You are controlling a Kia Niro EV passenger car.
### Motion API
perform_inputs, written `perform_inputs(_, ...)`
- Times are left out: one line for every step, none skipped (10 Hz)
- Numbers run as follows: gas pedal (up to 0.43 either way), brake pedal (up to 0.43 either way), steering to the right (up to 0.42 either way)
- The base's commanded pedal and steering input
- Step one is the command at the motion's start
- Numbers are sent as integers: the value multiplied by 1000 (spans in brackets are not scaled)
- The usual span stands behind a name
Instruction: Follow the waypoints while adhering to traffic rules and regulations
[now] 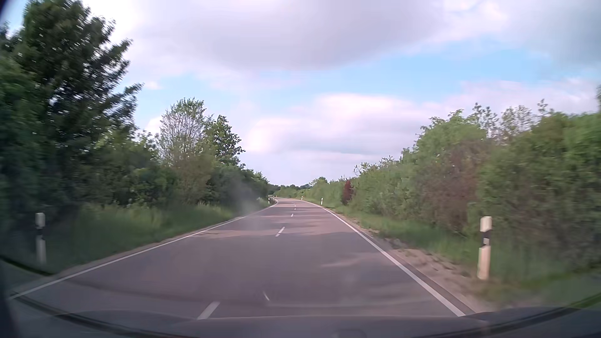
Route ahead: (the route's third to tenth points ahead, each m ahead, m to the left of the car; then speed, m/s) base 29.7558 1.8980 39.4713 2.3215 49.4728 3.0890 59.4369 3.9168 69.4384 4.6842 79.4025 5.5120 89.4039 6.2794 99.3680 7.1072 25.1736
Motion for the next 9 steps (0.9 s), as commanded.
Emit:
perform_inputs(220,0,-9)
perform_inputs(209,0,-9)
perform_inputs(209,0,-9)
perform_inputs(197,0,-9)
perform_inputs(197,0,-9)
perform_inputs(197,0,-9)
perform_inputs(197,0,-9)
perform_inputs(197,0,-9)
perform_inputs(197,0,-8)
